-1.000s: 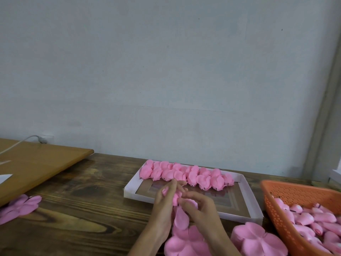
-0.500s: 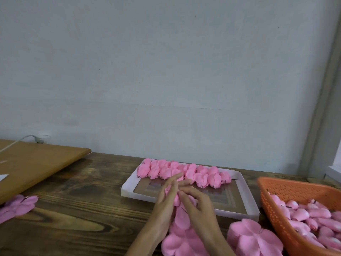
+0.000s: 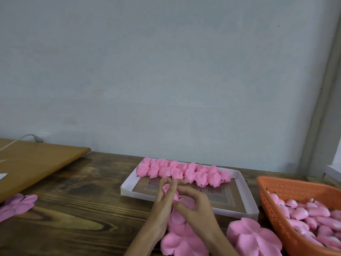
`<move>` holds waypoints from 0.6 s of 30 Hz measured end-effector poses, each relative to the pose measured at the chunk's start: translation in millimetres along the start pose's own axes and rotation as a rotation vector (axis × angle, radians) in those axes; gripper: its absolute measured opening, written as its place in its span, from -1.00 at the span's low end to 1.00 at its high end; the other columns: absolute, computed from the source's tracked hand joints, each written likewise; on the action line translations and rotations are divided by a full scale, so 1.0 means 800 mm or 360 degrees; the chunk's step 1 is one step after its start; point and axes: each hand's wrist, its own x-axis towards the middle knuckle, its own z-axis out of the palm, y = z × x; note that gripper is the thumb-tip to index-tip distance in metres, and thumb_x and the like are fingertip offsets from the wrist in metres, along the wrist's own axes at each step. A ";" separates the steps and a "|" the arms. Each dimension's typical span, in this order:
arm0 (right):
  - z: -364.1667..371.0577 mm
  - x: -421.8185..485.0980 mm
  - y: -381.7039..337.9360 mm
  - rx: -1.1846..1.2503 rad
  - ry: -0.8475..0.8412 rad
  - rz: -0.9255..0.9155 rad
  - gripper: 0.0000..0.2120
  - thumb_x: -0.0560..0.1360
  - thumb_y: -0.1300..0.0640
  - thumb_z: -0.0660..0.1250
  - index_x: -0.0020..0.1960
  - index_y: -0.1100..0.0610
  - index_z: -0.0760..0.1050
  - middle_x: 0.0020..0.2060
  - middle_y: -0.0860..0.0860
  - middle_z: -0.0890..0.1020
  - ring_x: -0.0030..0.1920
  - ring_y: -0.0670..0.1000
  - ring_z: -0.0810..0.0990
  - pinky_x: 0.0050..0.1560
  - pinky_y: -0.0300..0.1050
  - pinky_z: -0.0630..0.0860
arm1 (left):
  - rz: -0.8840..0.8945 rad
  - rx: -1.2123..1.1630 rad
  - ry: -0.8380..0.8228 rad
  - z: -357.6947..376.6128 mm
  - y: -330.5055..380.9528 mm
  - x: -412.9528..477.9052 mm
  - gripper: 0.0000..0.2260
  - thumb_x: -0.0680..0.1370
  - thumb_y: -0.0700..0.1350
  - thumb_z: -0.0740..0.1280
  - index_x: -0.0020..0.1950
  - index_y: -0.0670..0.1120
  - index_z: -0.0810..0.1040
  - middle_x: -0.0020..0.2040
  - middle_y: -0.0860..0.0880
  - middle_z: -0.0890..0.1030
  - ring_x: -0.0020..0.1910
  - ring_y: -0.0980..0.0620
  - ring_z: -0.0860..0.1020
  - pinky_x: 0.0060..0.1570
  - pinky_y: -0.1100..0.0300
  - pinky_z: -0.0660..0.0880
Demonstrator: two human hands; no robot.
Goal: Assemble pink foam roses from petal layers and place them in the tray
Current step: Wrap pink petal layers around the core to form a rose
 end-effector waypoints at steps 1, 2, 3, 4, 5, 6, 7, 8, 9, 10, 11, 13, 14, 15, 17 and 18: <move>-0.001 0.000 -0.001 0.0000 -0.0013 -0.0008 -0.65 0.53 0.32 0.44 0.19 -0.05 0.71 0.16 -0.11 0.72 0.26 -0.10 0.65 0.26 -0.24 0.52 | -0.0008 -0.0018 0.0013 -0.001 -0.002 0.001 -0.38 0.37 0.43 0.48 0.20 -0.01 0.62 0.11 -0.05 0.74 0.11 -0.04 0.72 -0.06 0.19 0.64; -0.002 0.000 -0.001 0.0001 -0.0011 -0.0014 -0.64 0.52 0.33 0.45 0.19 -0.04 0.71 0.17 -0.10 0.72 0.27 -0.10 0.64 0.28 -0.23 0.51 | -0.0014 -0.0044 0.0012 -0.001 -0.002 0.002 -0.38 0.37 0.41 0.50 0.18 -0.03 0.63 0.10 -0.09 0.74 0.12 -0.06 0.72 -0.05 0.18 0.64; -0.002 0.000 -0.001 -0.0007 0.0004 -0.0013 -0.64 0.50 0.34 0.47 0.18 -0.02 0.71 0.17 -0.09 0.72 0.27 -0.10 0.63 0.29 -0.22 0.51 | -0.0026 -0.0073 0.0006 0.000 -0.002 0.001 -0.39 0.38 0.39 0.52 0.18 -0.05 0.63 0.10 -0.12 0.73 0.14 -0.09 0.72 -0.03 0.17 0.64; -0.002 -0.001 0.000 -0.0027 0.0029 -0.0010 -0.64 0.49 0.34 0.48 0.17 -0.02 0.71 0.15 -0.09 0.72 0.25 -0.10 0.64 0.28 -0.20 0.52 | -0.0044 -0.0099 -0.0002 0.001 -0.001 0.000 -0.40 0.39 0.36 0.52 0.20 -0.06 0.62 0.12 -0.14 0.73 0.16 -0.10 0.71 0.01 0.14 0.64; -0.002 -0.002 0.000 -0.0049 0.0059 -0.0009 -0.65 0.48 0.34 0.49 0.16 -0.02 0.72 0.12 -0.10 0.73 0.22 -0.10 0.66 0.26 -0.19 0.53 | -0.0060 -0.0119 -0.0017 0.002 0.000 -0.001 -0.40 0.40 0.34 0.52 0.23 -0.07 0.61 0.12 -0.14 0.72 0.17 -0.10 0.71 0.04 0.11 0.63; -0.002 -0.002 0.001 -0.0066 0.0088 -0.0014 -0.66 0.48 0.34 0.50 0.15 -0.02 0.72 0.09 -0.11 0.74 0.20 -0.10 0.67 0.24 -0.20 0.55 | -0.0065 -0.0141 -0.0044 0.003 0.001 -0.001 -0.39 0.40 0.33 0.51 0.24 -0.09 0.60 0.07 -0.12 0.73 0.13 -0.07 0.72 0.04 0.11 0.62; -0.003 -0.002 0.002 -0.0075 0.0116 -0.0019 -0.67 0.47 0.33 0.51 0.13 -0.03 0.72 0.07 -0.12 0.75 0.18 -0.10 0.68 0.22 -0.20 0.56 | -0.0052 -0.0173 -0.0073 0.004 0.002 -0.002 -0.38 0.39 0.32 0.51 0.22 -0.12 0.59 -0.03 -0.07 0.72 0.02 0.01 0.72 0.00 0.15 0.61; -0.003 -0.002 0.003 -0.0074 0.0142 -0.0014 -0.68 0.47 0.31 0.53 0.11 -0.03 0.73 0.07 -0.12 0.75 0.17 -0.10 0.69 0.22 -0.18 0.57 | -0.0032 -0.0216 -0.0101 0.003 0.003 -0.001 -0.40 0.39 0.30 0.52 0.17 -0.14 0.58 -0.16 -0.02 0.67 -0.11 0.09 0.68 -0.07 0.20 0.60; -0.005 -0.001 0.005 -0.0063 0.0172 0.0011 -0.69 0.46 0.29 0.54 0.10 -0.03 0.73 0.07 -0.13 0.75 0.16 -0.09 0.69 0.22 -0.14 0.58 | -0.0014 -0.0260 -0.0126 0.002 0.005 0.001 -0.46 0.38 0.26 0.54 0.10 -0.15 0.58 -0.22 0.00 0.61 -0.19 0.11 0.63 -0.13 0.22 0.58; -0.006 0.000 0.008 -0.0046 0.0210 0.0046 -0.71 0.45 0.26 0.56 0.09 -0.03 0.73 0.07 -0.14 0.75 0.14 -0.09 0.70 0.22 -0.09 0.59 | 0.0005 -0.0289 -0.0138 0.000 0.007 0.003 -0.52 0.39 0.20 0.56 0.03 -0.15 0.58 -0.22 -0.02 0.57 -0.21 0.08 0.59 -0.15 0.21 0.57; -0.008 0.001 0.010 -0.0024 0.0257 0.0080 -0.72 0.43 0.25 0.58 0.08 -0.03 0.73 0.08 -0.13 0.75 0.13 -0.08 0.71 0.22 -0.04 0.60 | 0.0032 -0.0297 -0.0140 -0.002 0.009 0.004 -0.57 0.39 0.15 0.57 0.00 -0.15 0.58 -0.20 -0.07 0.57 -0.19 0.03 0.59 -0.15 0.17 0.57; -0.012 0.002 0.016 0.0037 0.0351 0.0117 -0.73 0.42 0.25 0.59 0.06 -0.01 0.72 0.08 -0.07 0.74 0.10 -0.02 0.72 0.18 0.04 0.63 | 0.0100 -0.0265 -0.0135 -0.007 0.013 0.008 -0.62 0.38 0.06 0.57 -0.01 -0.20 0.62 -0.12 -0.18 0.64 -0.11 -0.07 0.62 -0.10 0.11 0.58; -0.013 0.002 0.018 0.0074 0.0382 0.0131 -0.74 0.42 0.26 0.58 0.05 0.00 0.71 0.05 -0.03 0.75 0.08 0.03 0.73 0.16 0.10 0.64 | 0.0122 -0.0233 -0.0133 -0.010 0.014 0.009 -0.63 0.39 0.02 0.57 0.01 -0.22 0.65 -0.07 -0.21 0.67 -0.07 -0.11 0.64 -0.05 0.06 0.59; -0.015 0.003 0.019 0.0109 0.0394 0.0146 -0.75 0.43 0.25 0.57 0.05 0.01 0.70 0.01 0.02 0.75 0.05 0.08 0.74 0.14 0.17 0.64 | 0.0133 -0.0197 -0.0124 -0.012 0.013 0.011 -0.63 0.39 0.00 0.57 0.04 -0.23 0.68 -0.02 -0.24 0.69 -0.02 -0.15 0.66 0.01 0.00 0.59; -0.017 0.004 0.022 0.0147 0.0393 0.0156 -0.76 0.42 0.21 0.56 0.06 0.01 0.69 -0.06 0.07 0.77 0.00 0.14 0.75 0.09 0.21 0.65 | 0.0148 -0.0104 -0.0099 -0.015 0.008 0.012 -0.64 0.43 -0.04 0.55 0.12 -0.23 0.70 0.08 -0.30 0.70 0.08 -0.23 0.66 0.14 -0.13 0.56; -0.018 0.004 0.023 0.0141 0.0396 0.0146 -0.76 0.42 0.18 0.55 0.06 0.00 0.69 -0.07 0.06 0.77 -0.01 0.12 0.75 0.06 0.16 0.66 | 0.0163 -0.0047 -0.0081 -0.015 0.006 0.012 -0.64 0.44 -0.04 0.54 0.15 -0.23 0.70 0.10 -0.31 0.70 0.11 -0.25 0.66 0.16 -0.15 0.56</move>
